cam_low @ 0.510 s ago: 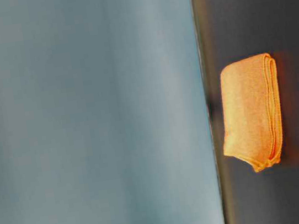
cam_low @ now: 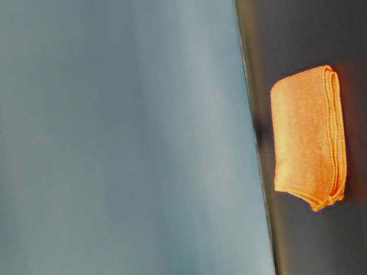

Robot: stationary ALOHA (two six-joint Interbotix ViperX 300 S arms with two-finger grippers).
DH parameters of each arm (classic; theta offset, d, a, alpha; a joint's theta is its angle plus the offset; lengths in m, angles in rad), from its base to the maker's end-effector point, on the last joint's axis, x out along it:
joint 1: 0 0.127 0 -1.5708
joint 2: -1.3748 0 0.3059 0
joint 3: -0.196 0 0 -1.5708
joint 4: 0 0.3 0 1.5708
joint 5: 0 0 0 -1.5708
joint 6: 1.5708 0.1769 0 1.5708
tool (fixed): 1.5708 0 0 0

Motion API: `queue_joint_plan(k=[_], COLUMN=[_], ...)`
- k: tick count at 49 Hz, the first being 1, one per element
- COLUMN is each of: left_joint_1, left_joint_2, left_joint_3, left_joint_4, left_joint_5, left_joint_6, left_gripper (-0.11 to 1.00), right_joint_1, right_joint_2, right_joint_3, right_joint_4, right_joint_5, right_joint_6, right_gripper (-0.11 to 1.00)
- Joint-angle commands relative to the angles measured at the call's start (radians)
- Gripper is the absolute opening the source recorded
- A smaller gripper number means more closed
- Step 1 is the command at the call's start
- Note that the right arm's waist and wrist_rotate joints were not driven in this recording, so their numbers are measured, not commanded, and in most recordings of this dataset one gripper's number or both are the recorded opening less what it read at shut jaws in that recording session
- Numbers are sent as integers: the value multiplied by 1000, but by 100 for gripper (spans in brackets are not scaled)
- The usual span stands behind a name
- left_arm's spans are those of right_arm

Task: Push an orange cloth with the left arm to wipe the desk.
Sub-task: 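Move the left gripper toward the orange cloth's left edge, then lower the left gripper onto the orange cloth and press down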

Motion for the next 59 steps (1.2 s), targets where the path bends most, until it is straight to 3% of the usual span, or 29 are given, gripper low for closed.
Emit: queue_joint_plan(k=[1,7,11,15,23,27,45,59], left_joint_1=[57,103,121,135,172,184,215,215], left_joint_2=[72,196,287,388,594,678,965,1117], left_joint_3=[-31,-72,-115,-166,-278,-337,-525,-588], left_joint_4=[5,5,5,5,5,6,6,5], left_joint_5=[-46,-107,-115,-115,-114,-110,-110,-101], left_joint_6=[-2,3,3,5,6,8,5,-6], left_gripper=[0,1,8,26,74,88,86,86], right_joint_1=[0,0,0,0,0,0,0,0], right_joint_2=[3,3,3,3,2,2,0,0], right_joint_3=[-6,-6,-6,-6,-5,-5,3,14], right_joint_4=[0,0,0,0,2,0,0,0], right_joint_5=[-2,-2,-2,-2,0,9,23,23], right_joint_6=[0,0,-2,-2,0,-2,-2,-2], right_gripper=[0,0,0,0,0,0,0,0])
